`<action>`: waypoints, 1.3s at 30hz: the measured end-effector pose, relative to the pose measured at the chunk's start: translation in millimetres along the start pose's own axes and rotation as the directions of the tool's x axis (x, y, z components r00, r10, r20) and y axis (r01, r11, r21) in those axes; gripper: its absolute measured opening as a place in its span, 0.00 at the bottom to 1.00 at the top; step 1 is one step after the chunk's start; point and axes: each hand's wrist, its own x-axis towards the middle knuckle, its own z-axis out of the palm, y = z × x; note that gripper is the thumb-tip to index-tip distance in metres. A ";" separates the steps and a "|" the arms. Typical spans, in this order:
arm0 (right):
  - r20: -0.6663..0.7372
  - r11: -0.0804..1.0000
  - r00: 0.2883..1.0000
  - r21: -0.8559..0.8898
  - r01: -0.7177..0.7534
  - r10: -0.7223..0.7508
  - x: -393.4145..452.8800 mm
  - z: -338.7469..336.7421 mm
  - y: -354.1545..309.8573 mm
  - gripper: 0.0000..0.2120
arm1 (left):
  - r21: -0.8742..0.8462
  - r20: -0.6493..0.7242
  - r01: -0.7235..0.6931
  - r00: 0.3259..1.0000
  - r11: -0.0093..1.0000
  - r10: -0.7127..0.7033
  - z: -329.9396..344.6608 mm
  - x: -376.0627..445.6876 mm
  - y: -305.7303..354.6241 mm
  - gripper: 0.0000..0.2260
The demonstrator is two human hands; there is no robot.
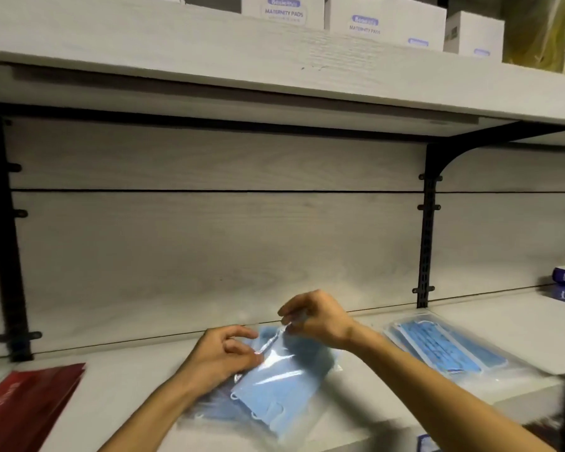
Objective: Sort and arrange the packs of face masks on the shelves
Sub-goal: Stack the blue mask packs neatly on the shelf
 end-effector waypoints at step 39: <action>-0.236 0.876 0.891 -0.205 -0.436 0.388 -38.6 61.5 0.5 0.25 | 0.696 -0.363 0.352 0.924 0.626 -0.117 -16.8 10.1 -12.3 0.30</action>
